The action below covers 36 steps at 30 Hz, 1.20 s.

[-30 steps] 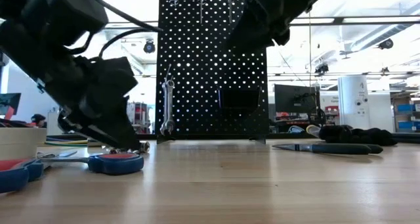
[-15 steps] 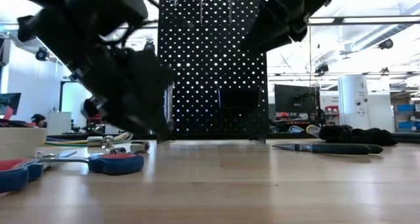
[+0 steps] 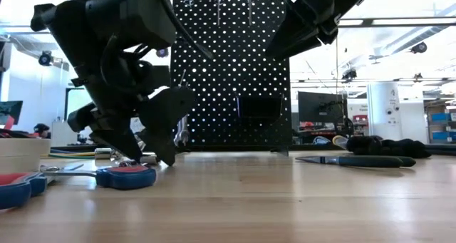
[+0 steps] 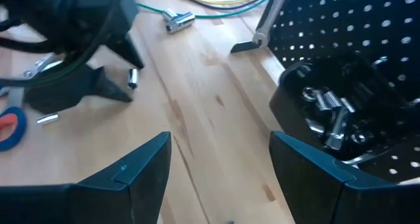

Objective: Hang tools onto peg board
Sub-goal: Put the socket into the black bin on the peg board

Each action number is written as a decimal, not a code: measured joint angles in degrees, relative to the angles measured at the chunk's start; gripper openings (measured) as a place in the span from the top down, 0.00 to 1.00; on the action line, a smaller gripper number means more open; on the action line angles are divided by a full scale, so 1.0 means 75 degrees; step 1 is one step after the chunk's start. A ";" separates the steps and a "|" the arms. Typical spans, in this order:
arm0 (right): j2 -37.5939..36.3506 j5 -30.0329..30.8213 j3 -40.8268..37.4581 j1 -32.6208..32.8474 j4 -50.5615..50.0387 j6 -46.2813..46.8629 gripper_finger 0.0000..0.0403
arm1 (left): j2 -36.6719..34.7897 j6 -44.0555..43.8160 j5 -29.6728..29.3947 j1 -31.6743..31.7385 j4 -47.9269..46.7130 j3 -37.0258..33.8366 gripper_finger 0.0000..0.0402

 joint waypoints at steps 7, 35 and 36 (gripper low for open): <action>-0.0009 0.0030 0.0000 0.0023 -0.0050 0.0000 0.39 | 0.0293 -0.0009 -0.0112 -0.0014 -0.0030 0.0142 0.30; -0.0205 0.0027 0.0000 0.0515 -0.1128 0.1059 0.51 | 0.0202 0.2276 -0.0145 0.0038 -0.0296 0.0425 0.73; -0.0251 0.0074 0.0000 0.0571 -0.1277 0.1180 0.51 | 0.0148 0.2388 -0.0141 0.0037 -0.0364 0.0455 0.73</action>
